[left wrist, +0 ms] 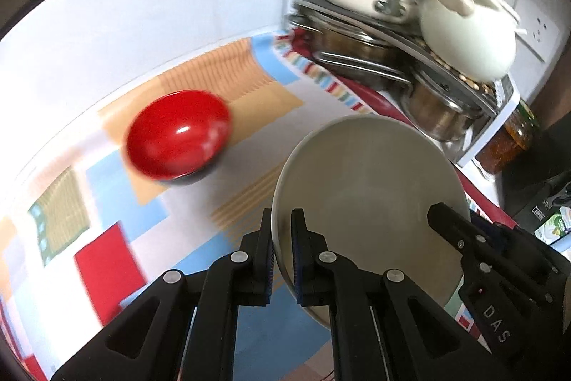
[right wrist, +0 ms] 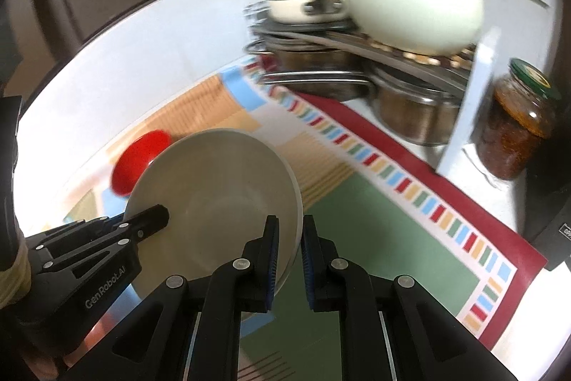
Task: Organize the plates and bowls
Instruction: 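Lift the white bowl with both grippers and carry it over the pink bowl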
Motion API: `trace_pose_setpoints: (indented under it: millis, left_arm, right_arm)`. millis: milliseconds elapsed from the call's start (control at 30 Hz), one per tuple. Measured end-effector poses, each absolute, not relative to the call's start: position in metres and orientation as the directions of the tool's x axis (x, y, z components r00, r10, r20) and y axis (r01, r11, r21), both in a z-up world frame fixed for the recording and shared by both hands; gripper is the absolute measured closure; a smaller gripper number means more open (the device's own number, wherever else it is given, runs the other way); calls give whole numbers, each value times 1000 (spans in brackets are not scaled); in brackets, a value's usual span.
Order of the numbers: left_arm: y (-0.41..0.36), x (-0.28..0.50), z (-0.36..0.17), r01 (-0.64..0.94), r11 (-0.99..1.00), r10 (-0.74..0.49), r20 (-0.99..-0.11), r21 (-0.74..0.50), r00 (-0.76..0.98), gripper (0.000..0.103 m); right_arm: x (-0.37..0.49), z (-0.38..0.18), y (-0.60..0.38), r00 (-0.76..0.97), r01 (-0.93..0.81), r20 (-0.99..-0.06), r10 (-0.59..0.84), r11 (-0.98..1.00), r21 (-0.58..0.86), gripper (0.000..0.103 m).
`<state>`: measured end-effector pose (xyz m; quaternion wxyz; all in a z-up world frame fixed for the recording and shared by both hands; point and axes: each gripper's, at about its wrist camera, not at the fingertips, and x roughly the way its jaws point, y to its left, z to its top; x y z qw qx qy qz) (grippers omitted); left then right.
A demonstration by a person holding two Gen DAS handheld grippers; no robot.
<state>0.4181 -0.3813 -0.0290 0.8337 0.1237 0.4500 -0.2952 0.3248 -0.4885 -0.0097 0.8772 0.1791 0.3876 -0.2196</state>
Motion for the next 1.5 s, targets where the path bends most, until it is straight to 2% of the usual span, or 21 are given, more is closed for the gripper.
trace_pose_setpoints:
  millis: [800, 1200, 1500]
  left_arm:
    - [-189, 377, 0, 323, 942, -275, -758, -89, 592, 93]
    - [-147, 362, -14, 251, 965, -219, -774, -80, 595, 92]
    - [-142, 361, -33, 230, 971, -186, -809, -64, 558, 92]
  right_arm:
    - [336, 12, -324, 654, 178, -754, -57, 981, 80, 89]
    - [337, 4, -280, 634, 68, -773, 8, 995, 66, 89]
    - [340, -15, -273, 588, 51, -808, 41, 995, 88, 89]
